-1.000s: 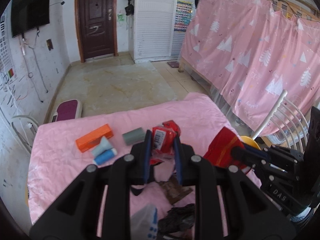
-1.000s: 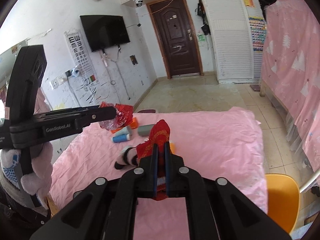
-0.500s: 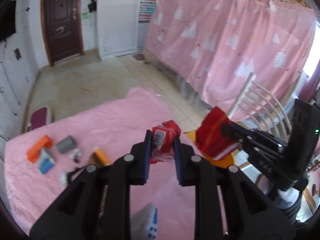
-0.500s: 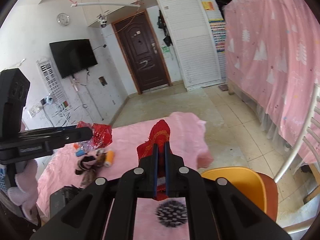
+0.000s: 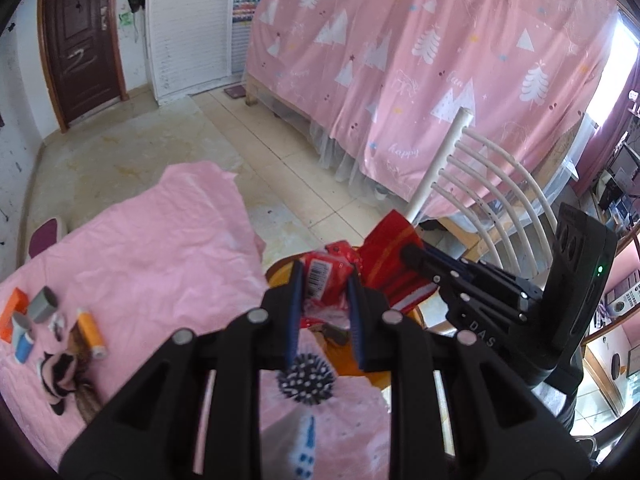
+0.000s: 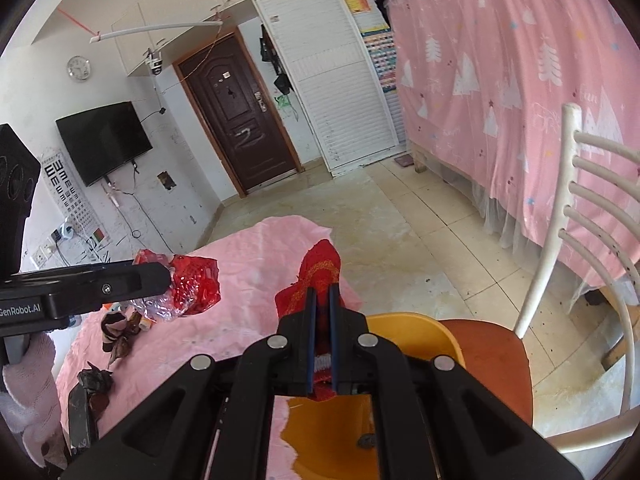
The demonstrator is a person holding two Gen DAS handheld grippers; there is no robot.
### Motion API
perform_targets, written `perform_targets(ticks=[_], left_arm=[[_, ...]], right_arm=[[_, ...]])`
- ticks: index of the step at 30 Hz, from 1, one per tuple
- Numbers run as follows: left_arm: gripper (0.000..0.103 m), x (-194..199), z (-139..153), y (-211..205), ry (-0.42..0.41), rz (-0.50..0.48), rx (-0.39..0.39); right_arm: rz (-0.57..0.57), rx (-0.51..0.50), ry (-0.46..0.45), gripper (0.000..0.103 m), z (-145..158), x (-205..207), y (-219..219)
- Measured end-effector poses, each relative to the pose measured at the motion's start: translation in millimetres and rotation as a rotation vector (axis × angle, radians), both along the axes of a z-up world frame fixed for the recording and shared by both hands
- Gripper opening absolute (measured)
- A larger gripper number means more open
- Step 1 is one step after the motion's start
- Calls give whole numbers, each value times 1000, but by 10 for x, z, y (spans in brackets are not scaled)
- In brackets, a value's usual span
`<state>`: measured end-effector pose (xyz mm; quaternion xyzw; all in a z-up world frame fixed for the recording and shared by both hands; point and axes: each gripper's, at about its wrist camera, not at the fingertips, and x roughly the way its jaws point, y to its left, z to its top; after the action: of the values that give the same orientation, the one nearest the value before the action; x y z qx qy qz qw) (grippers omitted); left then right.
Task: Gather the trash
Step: 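Carry the red packet and red sock over to the orange bucket, then open both tools over the orange bucket to drop the items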
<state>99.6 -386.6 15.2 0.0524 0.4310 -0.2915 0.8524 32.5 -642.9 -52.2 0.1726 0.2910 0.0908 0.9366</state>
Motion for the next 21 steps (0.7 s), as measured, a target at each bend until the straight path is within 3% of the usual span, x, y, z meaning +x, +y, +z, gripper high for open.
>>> perform_targets(ticks=[1, 4, 5, 12, 20, 21], left_arm=[[20, -1, -19, -35, 3, -2, 3], [40, 15, -67, -150, 21, -7, -1], [41, 19, -69, -155, 21, -7, -1], [41, -15, -48, -191, 18, -5, -5], [41, -47, 84, 116, -6, 32, -34], [41, -54, 107, 175, -11, 37, -38]], right_arm=[[-2, 5, 5, 0, -12, 4, -6], [-10, 16, 22, 0, -88, 33, -74], [-14, 19, 24, 0, -104, 37, -90], [-19, 29, 27, 0, -140, 41, -122], [1, -5, 5, 0, -1, 47, 101], [3, -13, 1, 4, 30, 50, 149]])
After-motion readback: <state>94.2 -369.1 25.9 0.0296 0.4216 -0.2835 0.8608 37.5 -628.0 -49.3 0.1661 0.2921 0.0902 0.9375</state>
